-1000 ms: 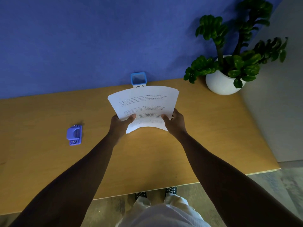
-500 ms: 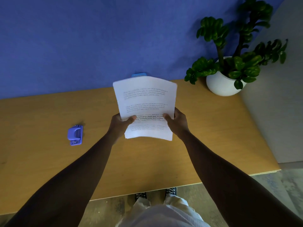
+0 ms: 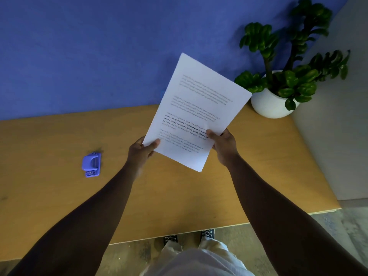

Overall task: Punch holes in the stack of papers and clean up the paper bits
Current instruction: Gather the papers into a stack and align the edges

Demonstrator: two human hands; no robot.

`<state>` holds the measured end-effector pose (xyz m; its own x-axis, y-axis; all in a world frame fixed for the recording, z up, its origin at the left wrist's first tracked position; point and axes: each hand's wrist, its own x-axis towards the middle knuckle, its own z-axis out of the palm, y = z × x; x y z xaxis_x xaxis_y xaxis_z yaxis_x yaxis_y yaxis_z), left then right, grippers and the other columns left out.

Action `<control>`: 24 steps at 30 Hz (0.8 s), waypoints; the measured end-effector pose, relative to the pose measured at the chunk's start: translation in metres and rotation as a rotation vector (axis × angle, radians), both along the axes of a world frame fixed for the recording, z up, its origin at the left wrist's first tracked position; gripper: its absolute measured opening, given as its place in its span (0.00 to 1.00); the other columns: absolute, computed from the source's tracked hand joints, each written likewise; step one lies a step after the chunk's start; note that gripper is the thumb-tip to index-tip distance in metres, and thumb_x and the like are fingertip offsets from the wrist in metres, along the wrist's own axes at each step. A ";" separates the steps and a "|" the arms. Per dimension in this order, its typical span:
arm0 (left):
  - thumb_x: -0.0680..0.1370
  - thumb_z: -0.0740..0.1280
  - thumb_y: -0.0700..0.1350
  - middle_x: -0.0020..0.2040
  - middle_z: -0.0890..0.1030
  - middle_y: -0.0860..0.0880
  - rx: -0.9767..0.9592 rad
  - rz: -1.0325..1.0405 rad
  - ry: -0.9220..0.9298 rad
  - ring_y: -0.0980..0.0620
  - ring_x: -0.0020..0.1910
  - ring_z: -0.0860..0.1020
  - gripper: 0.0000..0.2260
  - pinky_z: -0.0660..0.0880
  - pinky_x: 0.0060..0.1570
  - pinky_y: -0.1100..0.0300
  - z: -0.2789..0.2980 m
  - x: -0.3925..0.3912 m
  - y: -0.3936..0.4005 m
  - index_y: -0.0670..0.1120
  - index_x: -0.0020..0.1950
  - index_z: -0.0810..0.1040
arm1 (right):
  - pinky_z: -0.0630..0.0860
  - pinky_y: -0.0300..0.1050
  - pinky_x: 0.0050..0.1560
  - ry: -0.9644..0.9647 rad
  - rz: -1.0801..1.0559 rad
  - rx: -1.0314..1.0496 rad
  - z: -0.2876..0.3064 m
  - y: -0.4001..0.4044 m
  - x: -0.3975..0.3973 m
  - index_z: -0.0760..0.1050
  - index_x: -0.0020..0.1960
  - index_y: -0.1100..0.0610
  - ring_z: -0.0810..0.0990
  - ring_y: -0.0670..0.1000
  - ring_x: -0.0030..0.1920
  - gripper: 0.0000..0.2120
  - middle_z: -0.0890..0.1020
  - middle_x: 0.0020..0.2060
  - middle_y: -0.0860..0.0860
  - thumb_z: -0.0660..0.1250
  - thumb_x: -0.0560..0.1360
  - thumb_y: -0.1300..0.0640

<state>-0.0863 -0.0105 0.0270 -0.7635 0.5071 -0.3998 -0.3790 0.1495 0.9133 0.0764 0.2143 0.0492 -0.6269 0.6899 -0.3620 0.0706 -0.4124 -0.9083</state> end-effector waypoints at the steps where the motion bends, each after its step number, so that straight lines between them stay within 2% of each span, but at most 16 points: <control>1: 0.74 0.76 0.47 0.49 0.85 0.52 0.018 0.012 -0.025 0.52 0.44 0.78 0.12 0.74 0.42 0.60 -0.001 0.002 0.001 0.50 0.56 0.82 | 0.81 0.53 0.55 0.024 -0.004 -0.045 0.000 -0.001 0.000 0.78 0.57 0.53 0.84 0.52 0.52 0.11 0.86 0.52 0.50 0.69 0.76 0.63; 4: 0.74 0.76 0.48 0.51 0.85 0.52 0.049 -0.012 -0.051 0.53 0.44 0.81 0.12 0.76 0.41 0.62 0.002 0.009 0.008 0.50 0.57 0.82 | 0.81 0.52 0.52 0.070 -0.030 -0.169 -0.002 -0.008 -0.002 0.77 0.60 0.53 0.84 0.50 0.51 0.14 0.85 0.52 0.49 0.69 0.76 0.64; 8: 0.75 0.75 0.47 0.56 0.86 0.49 0.077 -0.066 -0.075 0.50 0.55 0.84 0.15 0.80 0.44 0.62 0.007 0.014 0.018 0.48 0.60 0.81 | 0.79 0.58 0.56 0.102 -0.025 -0.281 -0.007 -0.020 -0.003 0.77 0.60 0.50 0.82 0.54 0.58 0.17 0.83 0.57 0.50 0.70 0.75 0.65; 12: 0.72 0.76 0.48 0.58 0.85 0.49 0.077 -0.065 -0.052 0.47 0.58 0.83 0.18 0.80 0.55 0.46 0.009 0.014 0.024 0.50 0.61 0.80 | 0.76 0.62 0.60 0.136 0.049 -0.361 -0.012 -0.028 -0.002 0.75 0.63 0.52 0.79 0.56 0.62 0.20 0.82 0.61 0.52 0.70 0.75 0.67; 15: 0.71 0.77 0.48 0.57 0.85 0.49 0.043 -0.045 -0.040 0.46 0.58 0.83 0.17 0.78 0.59 0.42 0.010 0.009 0.021 0.50 0.59 0.82 | 0.75 0.62 0.62 0.084 0.081 -0.333 -0.014 -0.027 0.002 0.74 0.64 0.53 0.79 0.56 0.62 0.21 0.81 0.61 0.53 0.71 0.74 0.66; 17: 0.74 0.76 0.46 0.56 0.86 0.49 0.025 -0.048 -0.012 0.47 0.56 0.84 0.14 0.79 0.58 0.43 0.010 0.003 0.017 0.49 0.59 0.82 | 0.77 0.60 0.61 0.067 0.061 -0.302 -0.015 -0.022 0.007 0.74 0.63 0.53 0.80 0.56 0.61 0.20 0.82 0.60 0.52 0.71 0.74 0.66; 20: 0.75 0.75 0.43 0.55 0.86 0.50 -0.002 -0.055 0.043 0.50 0.55 0.84 0.12 0.81 0.54 0.50 0.011 -0.006 0.006 0.48 0.58 0.82 | 0.80 0.55 0.56 0.035 -0.016 -0.257 -0.014 -0.013 0.014 0.75 0.62 0.53 0.81 0.54 0.59 0.20 0.82 0.58 0.51 0.72 0.73 0.67; 24: 0.75 0.75 0.43 0.50 0.87 0.55 -0.069 -0.065 0.128 0.56 0.49 0.85 0.08 0.81 0.40 0.65 0.014 -0.015 -0.007 0.50 0.54 0.83 | 0.80 0.55 0.56 -0.029 -0.126 -0.229 -0.015 -0.002 0.023 0.74 0.63 0.55 0.80 0.54 0.58 0.22 0.81 0.58 0.52 0.74 0.71 0.65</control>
<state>-0.1014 -0.0173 0.0406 -0.7772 0.5314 -0.3370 -0.2476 0.2341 0.9401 0.0991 0.2121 0.0338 -0.5283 0.6602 -0.5339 0.0299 -0.6139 -0.7888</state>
